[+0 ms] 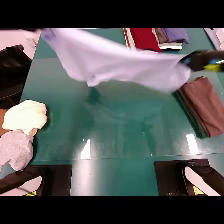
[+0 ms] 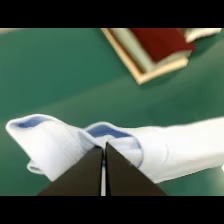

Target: Fold the shirts.

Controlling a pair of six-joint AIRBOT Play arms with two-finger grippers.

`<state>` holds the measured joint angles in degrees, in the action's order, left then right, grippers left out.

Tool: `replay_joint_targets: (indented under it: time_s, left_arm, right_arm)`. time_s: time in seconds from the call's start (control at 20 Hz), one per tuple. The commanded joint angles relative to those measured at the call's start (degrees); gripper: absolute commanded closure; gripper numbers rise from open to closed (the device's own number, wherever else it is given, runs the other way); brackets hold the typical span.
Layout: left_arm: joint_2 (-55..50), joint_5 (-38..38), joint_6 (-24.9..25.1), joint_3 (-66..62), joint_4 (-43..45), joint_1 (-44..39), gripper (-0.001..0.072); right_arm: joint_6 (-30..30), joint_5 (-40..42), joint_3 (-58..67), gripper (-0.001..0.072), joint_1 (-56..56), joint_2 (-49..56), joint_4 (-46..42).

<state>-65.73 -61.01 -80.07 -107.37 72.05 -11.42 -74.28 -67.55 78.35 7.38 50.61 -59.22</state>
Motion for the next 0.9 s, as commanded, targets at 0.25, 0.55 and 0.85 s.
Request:
replay_joint_targets:
  time_s: [0.25,0.55,0.85]
  left_arm:
    - [19.87,-1.79,0.09,-1.27,0.94,0.22,0.0683]
    - [9.97,-12.52,-0.5,8.96,1.05,0.22,0.0683]
    - [-9.01,-7.43,2.84,27.32,1.53,0.22,0.0682]
  right_arm:
    - [-3.21,-12.74,16.76,0.0698,10.47,-6.62,-0.76]
    - [-7.23,-21.73,15.21,0.0698,4.31,4.0,-0.85]
    - [-6.54,-13.33,-0.63,0.0698,-8.7,23.34,-0.94]
